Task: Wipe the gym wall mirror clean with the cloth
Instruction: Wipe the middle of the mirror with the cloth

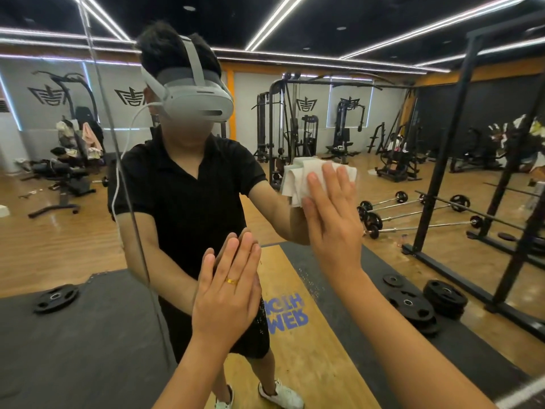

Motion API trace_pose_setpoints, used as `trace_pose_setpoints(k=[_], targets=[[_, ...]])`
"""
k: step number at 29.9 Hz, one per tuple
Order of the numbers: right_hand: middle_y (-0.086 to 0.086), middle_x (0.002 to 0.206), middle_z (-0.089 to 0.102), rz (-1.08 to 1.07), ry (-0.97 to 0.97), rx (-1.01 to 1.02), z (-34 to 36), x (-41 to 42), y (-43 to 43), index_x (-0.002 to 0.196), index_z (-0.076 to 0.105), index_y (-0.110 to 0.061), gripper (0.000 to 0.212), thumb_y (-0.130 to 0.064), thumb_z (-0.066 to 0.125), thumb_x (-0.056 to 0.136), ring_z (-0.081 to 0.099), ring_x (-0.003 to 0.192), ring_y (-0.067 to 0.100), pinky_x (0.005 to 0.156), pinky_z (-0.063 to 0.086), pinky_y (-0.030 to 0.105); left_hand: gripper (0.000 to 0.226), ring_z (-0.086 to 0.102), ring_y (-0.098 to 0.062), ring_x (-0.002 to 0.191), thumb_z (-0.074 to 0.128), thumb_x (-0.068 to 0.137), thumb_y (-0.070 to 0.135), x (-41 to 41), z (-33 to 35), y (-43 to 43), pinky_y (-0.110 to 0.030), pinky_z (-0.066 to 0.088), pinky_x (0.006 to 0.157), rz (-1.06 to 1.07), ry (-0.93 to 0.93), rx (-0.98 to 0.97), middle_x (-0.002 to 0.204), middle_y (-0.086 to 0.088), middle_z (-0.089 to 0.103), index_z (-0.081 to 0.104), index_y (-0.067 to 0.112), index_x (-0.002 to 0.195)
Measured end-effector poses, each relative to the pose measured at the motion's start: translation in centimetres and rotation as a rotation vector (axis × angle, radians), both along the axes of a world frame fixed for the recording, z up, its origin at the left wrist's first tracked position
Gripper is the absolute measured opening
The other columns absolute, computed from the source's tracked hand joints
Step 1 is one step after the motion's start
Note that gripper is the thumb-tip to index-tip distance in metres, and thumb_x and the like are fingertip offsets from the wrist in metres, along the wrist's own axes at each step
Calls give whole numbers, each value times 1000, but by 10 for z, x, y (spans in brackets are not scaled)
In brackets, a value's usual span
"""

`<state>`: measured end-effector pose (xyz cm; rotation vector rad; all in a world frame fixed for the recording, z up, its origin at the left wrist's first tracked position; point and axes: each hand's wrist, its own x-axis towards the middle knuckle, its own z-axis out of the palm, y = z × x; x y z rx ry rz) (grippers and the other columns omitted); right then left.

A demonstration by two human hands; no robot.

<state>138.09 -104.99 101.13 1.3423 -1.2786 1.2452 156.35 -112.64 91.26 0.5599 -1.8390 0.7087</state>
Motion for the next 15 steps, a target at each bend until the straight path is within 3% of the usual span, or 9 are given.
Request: trace_pose_setpoints(k=[2,5,8,11,15], targets=[[15,155,45,-16,12,-37,12,-9,-2,143,56,-1,40,-10,59,104,39,146,42,118,35,61,53,29,-28,153,48,104,23,0,0,0,-51,20,125,7,-1,-9,162,-13,37,41,9,155],[14,157,44,-4,-144,-129,52,-26,0,147,54,-8,41,-18,54,108,45,144,41,112,46,52,52,30,-29,153,47,105,23,0,0,0,-50,20,125,8,-7,-9,162,-12,37,41,9,155],[13,157,46,43,-233,-168,65,-32,3,147,53,-9,41,-18,54,108,41,148,35,118,42,46,52,30,-28,153,45,106,24,1,-1,-1,-50,21,124,6,-5,-13,162,-12,37,40,10,155],[11,157,43,24,-146,-88,18,-15,3,146,53,-4,40,-7,52,107,42,146,38,113,44,56,53,31,-29,153,46,105,24,1,-3,-2,-51,23,123,18,-7,-14,162,-12,37,40,10,155],[11,153,43,26,59,18,-13,-23,7,143,52,-1,40,4,51,103,39,146,43,121,31,58,52,30,-29,153,45,106,25,1,-4,-4,-51,20,125,18,-12,-15,162,-13,37,40,9,155]])
